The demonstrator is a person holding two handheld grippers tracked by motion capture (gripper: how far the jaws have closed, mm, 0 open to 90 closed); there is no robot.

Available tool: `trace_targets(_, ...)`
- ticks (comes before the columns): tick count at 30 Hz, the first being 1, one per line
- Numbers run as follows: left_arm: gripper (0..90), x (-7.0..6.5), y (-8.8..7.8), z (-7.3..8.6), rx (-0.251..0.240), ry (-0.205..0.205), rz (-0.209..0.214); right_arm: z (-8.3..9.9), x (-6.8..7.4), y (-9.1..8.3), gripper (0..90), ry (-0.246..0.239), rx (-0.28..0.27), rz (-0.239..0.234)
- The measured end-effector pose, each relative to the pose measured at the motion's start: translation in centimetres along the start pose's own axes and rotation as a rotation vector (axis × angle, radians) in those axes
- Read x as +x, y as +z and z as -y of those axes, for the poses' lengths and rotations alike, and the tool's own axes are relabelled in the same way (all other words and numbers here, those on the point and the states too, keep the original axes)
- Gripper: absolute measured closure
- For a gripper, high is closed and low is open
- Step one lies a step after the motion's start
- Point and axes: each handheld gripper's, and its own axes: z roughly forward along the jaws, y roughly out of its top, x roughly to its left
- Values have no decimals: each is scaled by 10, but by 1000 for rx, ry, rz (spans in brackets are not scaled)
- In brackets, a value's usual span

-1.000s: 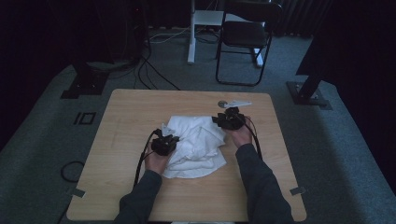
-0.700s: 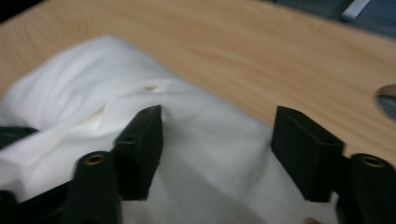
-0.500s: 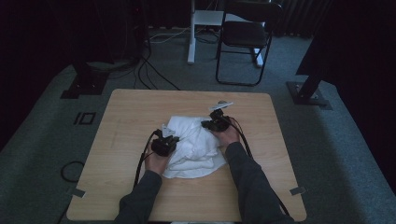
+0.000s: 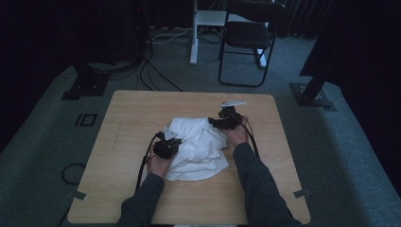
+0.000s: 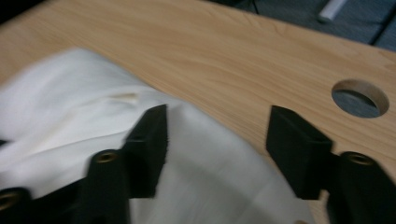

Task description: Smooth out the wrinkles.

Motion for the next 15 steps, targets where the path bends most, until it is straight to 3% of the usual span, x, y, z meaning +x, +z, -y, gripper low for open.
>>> trace_targets(2,900,0,0,0,0,1,-1,0,0,6,338,5,16,-5)
trace_targets(4,900,0,0,1,-2,0,-3,3,-1,20,346,28,63,-43)
trace_targets(5,900,0,0,1,-3,0,-3,7,-3,27,421,43,102,-75)
trace_targets(6,900,0,0,1,-2,1,-3,12,-2,31,721,28,139,-131)
trace_targets(7,900,0,0,1,-2,2,-2,12,-2,31,721,28,139,-131)
trace_targets(8,900,0,0,1,-4,3,-2,15,-1,28,856,-9,155,-118)
trace_targets(11,900,0,0,2,-5,1,-3,15,-2,19,862,-8,143,-96)
trace_targets(12,900,-1,0,2,-2,-1,-5,15,-4,6,863,-11,119,-70)
trace_targets(15,900,-3,0,3,-5,1,0,18,-8,-6,861,-13,97,-65)
